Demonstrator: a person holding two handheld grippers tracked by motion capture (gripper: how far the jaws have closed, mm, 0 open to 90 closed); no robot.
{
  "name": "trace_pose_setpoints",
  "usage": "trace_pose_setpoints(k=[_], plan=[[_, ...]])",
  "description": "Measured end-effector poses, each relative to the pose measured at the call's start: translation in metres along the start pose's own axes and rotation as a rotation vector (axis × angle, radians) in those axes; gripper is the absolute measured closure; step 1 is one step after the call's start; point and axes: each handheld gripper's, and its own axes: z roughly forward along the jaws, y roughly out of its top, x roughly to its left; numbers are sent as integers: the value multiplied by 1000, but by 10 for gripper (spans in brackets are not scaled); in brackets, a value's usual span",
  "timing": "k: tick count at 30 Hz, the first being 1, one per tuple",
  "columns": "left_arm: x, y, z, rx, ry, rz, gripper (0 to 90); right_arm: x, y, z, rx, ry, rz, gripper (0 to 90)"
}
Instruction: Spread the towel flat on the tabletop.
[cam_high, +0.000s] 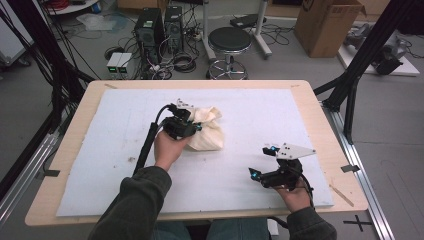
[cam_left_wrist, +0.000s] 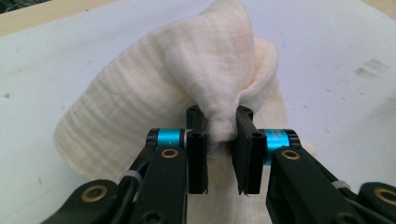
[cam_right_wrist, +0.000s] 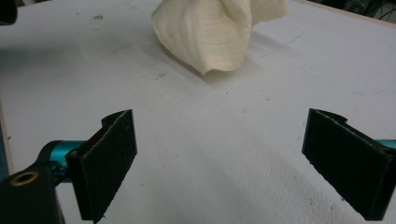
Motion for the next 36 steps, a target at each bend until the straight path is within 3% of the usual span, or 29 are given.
trace_pose_setpoints(k=[6,10,13,18,22,28,31,34,36], plan=[[-13,-12,-28,4,-34,-14,767,3,1,0,-2,3,-7,93],[-25,-22,-40,8,-67,-35,766,5,1,-1,-1,3,-13,93],[-32,-29,-42,11,-63,-25,766,6,1,-1,-4,7,-18,93],[-33,-41,-25,22,-77,-44,763,7,1,0,2,11,-25,93],[-35,-46,-9,23,-68,-18,759,7,1,0,7,16,-26,93],[-30,-51,17,43,-74,-40,737,6,0,5,25,24,-28,93],[-26,-55,26,31,-81,-71,728,6,0,6,29,27,-28,93],[-25,-58,31,41,-74,-65,672,6,-1,7,34,29,-25,93],[-25,-59,30,24,-93,-46,622,6,0,8,41,38,-19,93]])
